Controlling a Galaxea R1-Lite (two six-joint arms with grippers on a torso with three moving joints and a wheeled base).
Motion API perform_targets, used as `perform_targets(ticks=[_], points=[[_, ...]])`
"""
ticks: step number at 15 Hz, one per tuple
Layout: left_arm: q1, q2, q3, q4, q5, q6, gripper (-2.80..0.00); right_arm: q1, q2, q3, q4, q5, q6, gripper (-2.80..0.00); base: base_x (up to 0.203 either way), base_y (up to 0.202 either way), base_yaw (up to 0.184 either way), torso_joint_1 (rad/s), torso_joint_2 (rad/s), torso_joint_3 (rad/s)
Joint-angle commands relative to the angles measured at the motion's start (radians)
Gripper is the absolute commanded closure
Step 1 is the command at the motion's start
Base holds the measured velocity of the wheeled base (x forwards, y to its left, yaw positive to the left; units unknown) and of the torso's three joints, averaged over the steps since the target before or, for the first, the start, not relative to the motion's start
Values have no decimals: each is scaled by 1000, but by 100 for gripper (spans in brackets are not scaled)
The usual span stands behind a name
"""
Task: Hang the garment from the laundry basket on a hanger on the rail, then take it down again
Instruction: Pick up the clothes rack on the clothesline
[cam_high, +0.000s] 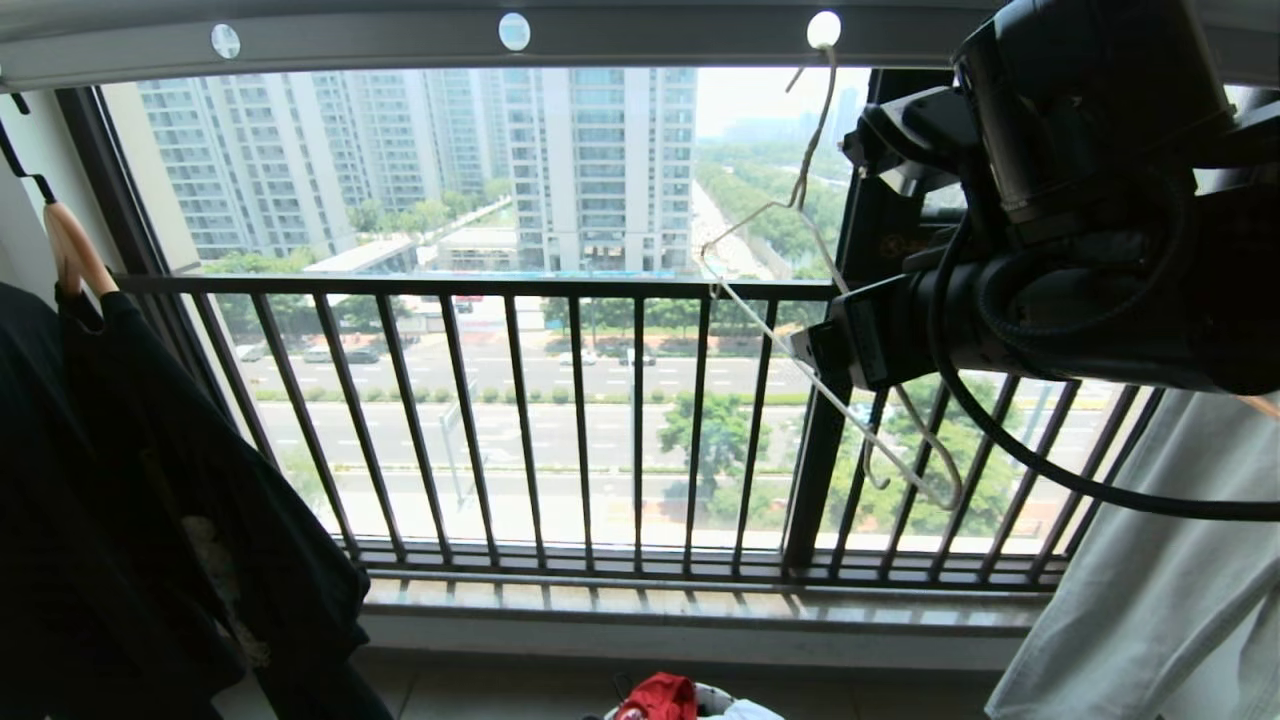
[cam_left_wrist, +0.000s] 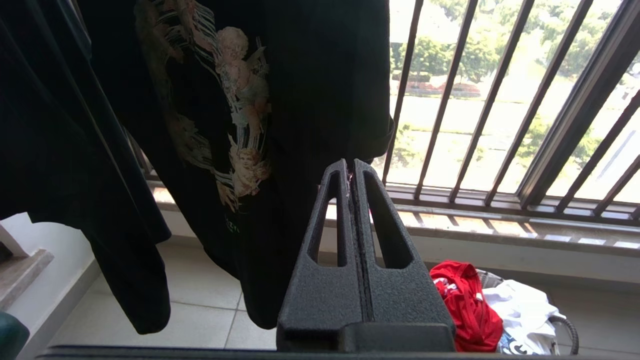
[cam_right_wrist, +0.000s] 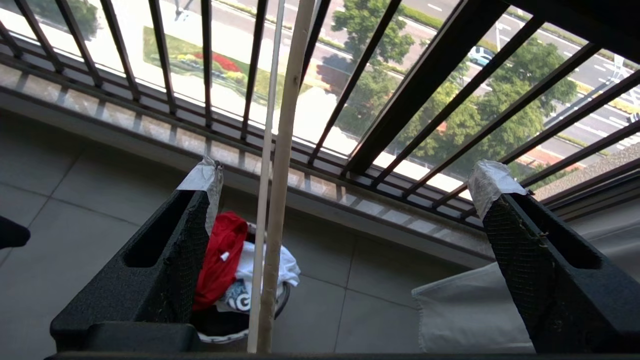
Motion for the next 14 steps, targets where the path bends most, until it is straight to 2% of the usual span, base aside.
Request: perform_targets(ticks=[1,4,14], points=[[0,0,0,0,1,0,0,-1,16,0,2,11,-1,-280,0,0,0,0,0,0],[0,0,0,0,1,-1,0,-2,31,-4,-12,68,-3,-280,0,0,0,0,0,0],[0,0,0,0,1,-1,0,-44,50,0,-79,127,-72,-280,0,0,0,0,0,0]])
